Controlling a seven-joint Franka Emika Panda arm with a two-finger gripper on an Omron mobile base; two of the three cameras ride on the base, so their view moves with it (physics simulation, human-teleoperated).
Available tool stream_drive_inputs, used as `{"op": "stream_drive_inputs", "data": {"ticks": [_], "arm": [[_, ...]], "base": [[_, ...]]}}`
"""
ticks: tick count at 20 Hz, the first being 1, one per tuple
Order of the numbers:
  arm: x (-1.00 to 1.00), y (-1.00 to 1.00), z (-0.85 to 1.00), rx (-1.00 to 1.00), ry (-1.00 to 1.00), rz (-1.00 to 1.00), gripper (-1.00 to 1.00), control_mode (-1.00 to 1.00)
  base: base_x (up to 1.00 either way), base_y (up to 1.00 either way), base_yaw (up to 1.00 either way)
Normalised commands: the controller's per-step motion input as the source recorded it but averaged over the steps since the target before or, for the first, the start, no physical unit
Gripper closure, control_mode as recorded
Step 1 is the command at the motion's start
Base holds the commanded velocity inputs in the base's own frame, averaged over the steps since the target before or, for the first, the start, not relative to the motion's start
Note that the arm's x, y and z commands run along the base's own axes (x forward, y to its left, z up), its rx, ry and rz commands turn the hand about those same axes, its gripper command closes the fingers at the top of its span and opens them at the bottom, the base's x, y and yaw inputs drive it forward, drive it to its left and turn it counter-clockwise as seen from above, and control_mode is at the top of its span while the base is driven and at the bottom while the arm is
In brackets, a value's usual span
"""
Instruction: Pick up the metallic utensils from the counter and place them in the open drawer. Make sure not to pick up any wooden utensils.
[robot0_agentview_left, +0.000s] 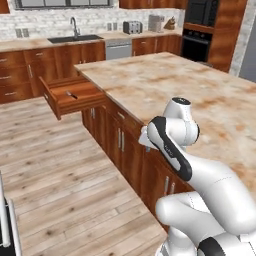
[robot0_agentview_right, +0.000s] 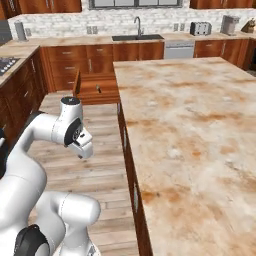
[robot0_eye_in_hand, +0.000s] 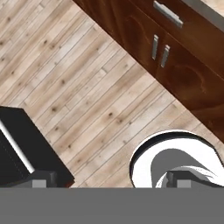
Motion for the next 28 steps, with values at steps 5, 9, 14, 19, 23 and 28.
{"op": "stream_drive_inputs", "data": {"ticks": [5, 9, 14, 19, 23, 28], "arm": [[0.00, 0.00, 0.00, 0.00, 0.00, 0.00, -1.00, 1.00], [0.00, 0.00, 0.00, 0.00, 0.00, 0.00, -1.00, 1.00], [0.00, 0.00, 0.00, 0.00, 0.00, 0.00, -1.00, 1.00], [0.00, 0.00, 0.00, 0.00, 0.00, 0.00, -1.00, 1.00], [0.00, 0.00, 0.00, 0.00, 0.00, 0.00, -1.00, 1.00], [0.00, 0.00, 0.00, 0.00, 0.00, 0.00, -1.00, 1.00]], "base": [[-1.00, -0.06, 0.00], [-1.00, -0.14, -0.02], [-1.00, -0.28, -0.11], [-1.00, -0.31, -0.16], [-1.00, -0.33, -0.16], [-1.00, -0.34, -0.16]]}}
